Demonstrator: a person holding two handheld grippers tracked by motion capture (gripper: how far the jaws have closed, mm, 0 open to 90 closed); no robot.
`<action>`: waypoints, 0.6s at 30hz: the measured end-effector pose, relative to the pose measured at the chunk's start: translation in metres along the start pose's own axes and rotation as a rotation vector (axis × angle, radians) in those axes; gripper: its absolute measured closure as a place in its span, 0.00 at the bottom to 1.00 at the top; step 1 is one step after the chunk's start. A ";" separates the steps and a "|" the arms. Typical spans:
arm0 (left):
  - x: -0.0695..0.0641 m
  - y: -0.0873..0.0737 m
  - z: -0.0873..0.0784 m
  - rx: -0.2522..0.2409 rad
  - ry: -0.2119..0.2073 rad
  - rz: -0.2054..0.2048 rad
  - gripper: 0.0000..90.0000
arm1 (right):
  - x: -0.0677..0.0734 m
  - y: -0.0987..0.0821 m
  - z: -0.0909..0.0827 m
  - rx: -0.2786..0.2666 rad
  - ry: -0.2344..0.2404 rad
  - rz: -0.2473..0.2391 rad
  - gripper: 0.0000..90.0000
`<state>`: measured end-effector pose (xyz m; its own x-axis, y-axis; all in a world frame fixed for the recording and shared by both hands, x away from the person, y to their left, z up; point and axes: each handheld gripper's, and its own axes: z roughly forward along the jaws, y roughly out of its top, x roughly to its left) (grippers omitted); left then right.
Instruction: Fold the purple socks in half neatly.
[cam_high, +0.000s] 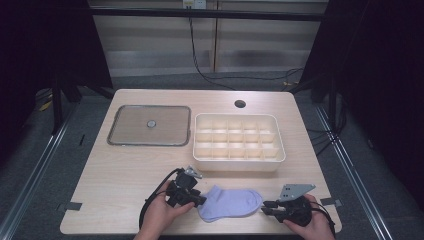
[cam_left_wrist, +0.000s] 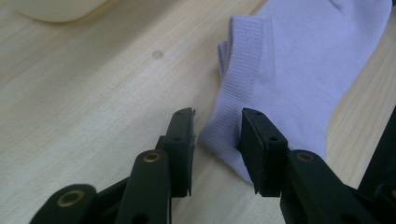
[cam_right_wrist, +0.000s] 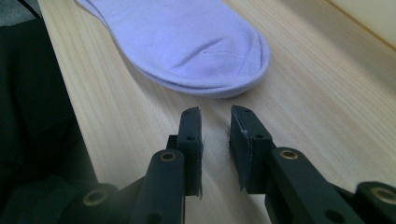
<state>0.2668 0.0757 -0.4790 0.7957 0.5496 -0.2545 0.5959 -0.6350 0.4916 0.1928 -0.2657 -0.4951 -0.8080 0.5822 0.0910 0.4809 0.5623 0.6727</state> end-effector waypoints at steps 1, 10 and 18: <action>0.000 0.000 0.001 -0.003 -0.005 -0.001 0.72 | 0.000 0.000 0.000 0.000 0.001 0.000 0.82; 0.000 0.003 0.004 0.012 -0.049 -0.032 0.88 | 0.001 0.000 0.000 0.001 -0.003 0.004 0.82; -0.001 0.005 0.005 0.027 -0.063 -0.082 0.91 | 0.001 0.000 0.000 -0.004 -0.001 0.006 0.82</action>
<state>0.2698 0.0695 -0.4809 0.7486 0.5659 -0.3454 0.6616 -0.6037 0.4448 0.1923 -0.2653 -0.4955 -0.8046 0.5862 0.0948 0.4848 0.5563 0.6749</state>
